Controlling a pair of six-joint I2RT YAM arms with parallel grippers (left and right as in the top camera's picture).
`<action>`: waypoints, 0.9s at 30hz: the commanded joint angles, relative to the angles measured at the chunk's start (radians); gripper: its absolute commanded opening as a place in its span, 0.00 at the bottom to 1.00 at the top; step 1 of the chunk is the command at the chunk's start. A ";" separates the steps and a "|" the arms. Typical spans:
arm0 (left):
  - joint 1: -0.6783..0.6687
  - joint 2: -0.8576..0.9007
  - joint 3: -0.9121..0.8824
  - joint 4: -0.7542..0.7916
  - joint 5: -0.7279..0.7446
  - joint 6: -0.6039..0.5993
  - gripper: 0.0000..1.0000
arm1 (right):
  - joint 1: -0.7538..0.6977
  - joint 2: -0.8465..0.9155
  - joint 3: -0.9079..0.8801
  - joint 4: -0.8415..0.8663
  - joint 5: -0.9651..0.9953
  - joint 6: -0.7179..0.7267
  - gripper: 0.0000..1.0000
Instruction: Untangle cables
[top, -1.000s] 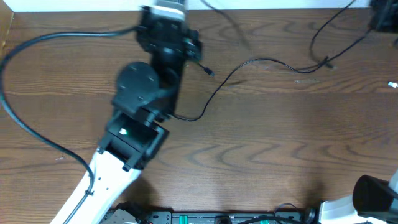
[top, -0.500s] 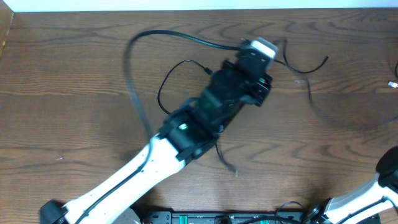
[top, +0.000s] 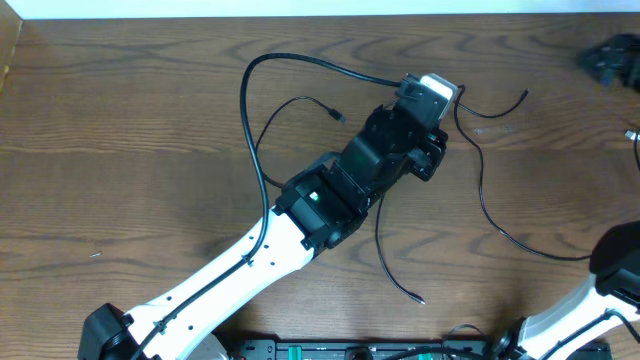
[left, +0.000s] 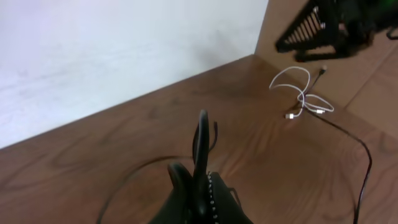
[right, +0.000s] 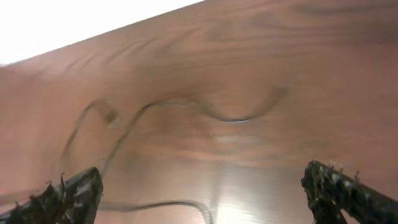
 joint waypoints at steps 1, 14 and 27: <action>0.005 -0.007 0.007 -0.009 0.010 -0.010 0.07 | 0.074 -0.028 0.014 -0.061 -0.197 -0.254 0.99; 0.022 -0.007 0.007 -0.012 0.010 -0.026 0.07 | 0.322 -0.014 0.014 -0.232 -0.262 -0.753 0.99; 0.022 -0.007 0.007 -0.012 0.010 -0.029 0.07 | 0.477 0.035 0.014 -0.191 -0.252 -0.809 0.73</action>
